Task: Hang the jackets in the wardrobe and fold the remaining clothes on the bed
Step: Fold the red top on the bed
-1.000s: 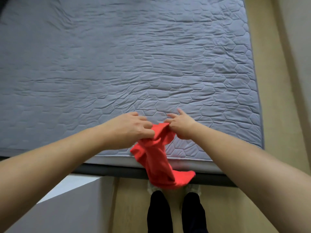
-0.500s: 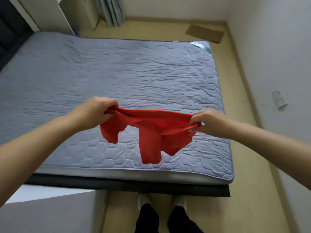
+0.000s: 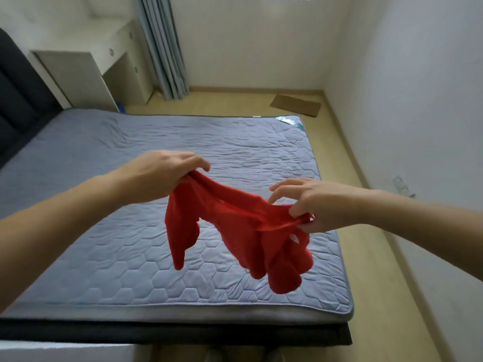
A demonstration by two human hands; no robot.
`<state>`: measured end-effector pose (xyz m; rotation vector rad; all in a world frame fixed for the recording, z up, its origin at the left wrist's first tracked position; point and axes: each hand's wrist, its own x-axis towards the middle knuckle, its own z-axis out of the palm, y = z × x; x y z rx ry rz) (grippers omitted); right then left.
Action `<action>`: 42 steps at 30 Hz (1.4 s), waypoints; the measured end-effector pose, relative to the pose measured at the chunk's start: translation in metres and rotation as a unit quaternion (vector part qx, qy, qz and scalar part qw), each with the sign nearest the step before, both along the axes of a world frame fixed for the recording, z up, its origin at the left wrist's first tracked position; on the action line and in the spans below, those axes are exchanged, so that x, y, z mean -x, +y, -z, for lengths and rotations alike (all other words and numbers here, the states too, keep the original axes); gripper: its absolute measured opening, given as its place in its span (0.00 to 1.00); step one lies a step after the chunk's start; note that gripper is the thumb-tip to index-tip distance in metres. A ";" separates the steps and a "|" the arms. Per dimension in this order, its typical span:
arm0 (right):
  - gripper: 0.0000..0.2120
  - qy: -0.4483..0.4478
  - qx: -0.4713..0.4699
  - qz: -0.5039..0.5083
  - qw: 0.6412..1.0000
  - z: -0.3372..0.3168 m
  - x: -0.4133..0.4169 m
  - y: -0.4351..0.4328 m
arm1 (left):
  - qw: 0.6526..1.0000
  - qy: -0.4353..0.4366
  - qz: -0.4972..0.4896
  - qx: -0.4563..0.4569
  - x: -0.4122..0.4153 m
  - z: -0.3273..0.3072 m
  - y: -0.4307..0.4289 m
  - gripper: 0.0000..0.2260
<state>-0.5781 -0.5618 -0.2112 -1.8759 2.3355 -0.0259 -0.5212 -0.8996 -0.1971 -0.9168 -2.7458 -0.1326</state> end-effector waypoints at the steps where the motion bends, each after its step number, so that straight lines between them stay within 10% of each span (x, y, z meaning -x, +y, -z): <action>1: 0.06 0.037 -0.006 -0.028 0.999 -0.004 -0.002 0.000 | 0.998 0.018 0.041 0.040 -0.001 -0.004 0.005 0.15; 6: 0.05 0.127 -0.086 -0.091 0.984 -0.018 -0.003 0.000 | 0.965 0.058 0.152 0.207 0.003 -0.034 0.014 0.14; 13: 0.22 0.248 -0.264 0.016 0.932 -0.053 0.015 -0.009 | 0.947 0.082 0.139 0.277 0.007 -0.073 0.006 0.15; 18: 0.15 0.251 -0.354 0.066 0.898 -0.095 0.022 -0.014 | 0.948 0.131 0.115 0.265 0.008 -0.109 -0.012 0.13; 26: 0.07 0.371 -0.147 0.062 0.915 -0.154 0.035 -0.018 | 0.960 0.124 0.067 0.242 0.003 -0.143 -0.026 0.10; 32: 0.15 0.047 0.058 0.185 0.980 -0.173 0.040 -0.009 | 0.991 0.080 -0.002 0.108 0.002 -0.151 -0.046 0.05; 42: 0.13 -0.176 0.246 0.329 0.895 -0.186 0.048 -0.008 | 0.945 0.005 -0.167 -0.280 0.032 -0.154 -0.022 0.19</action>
